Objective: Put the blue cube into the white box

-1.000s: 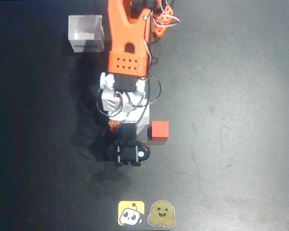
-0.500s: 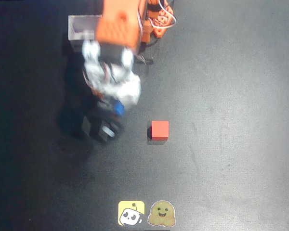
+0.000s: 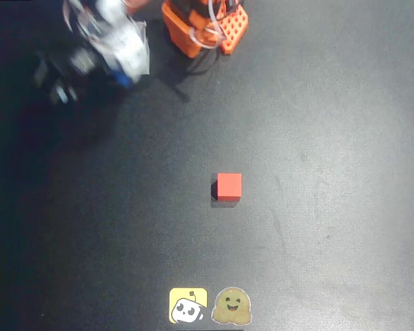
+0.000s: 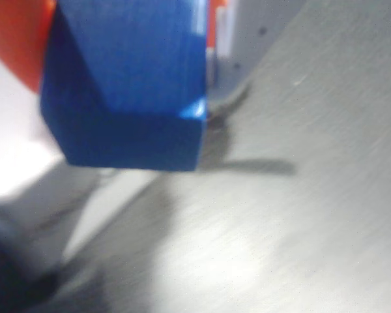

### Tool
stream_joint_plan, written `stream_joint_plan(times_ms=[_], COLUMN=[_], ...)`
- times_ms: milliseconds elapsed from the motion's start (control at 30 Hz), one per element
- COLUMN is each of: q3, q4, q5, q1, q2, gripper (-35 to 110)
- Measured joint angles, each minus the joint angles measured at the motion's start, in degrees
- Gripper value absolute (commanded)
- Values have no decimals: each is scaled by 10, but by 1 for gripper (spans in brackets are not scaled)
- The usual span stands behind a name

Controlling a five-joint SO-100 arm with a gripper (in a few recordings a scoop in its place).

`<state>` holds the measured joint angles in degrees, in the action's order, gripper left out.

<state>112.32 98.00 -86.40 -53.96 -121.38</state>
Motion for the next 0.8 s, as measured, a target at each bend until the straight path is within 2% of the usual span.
stream_joint_plan(times_ms=[300, 800], q3=[59, 83], q4=[4, 4], q5=[28, 33], q1=[-74, -112], q2=[-51, -80], gripper=[0, 0])
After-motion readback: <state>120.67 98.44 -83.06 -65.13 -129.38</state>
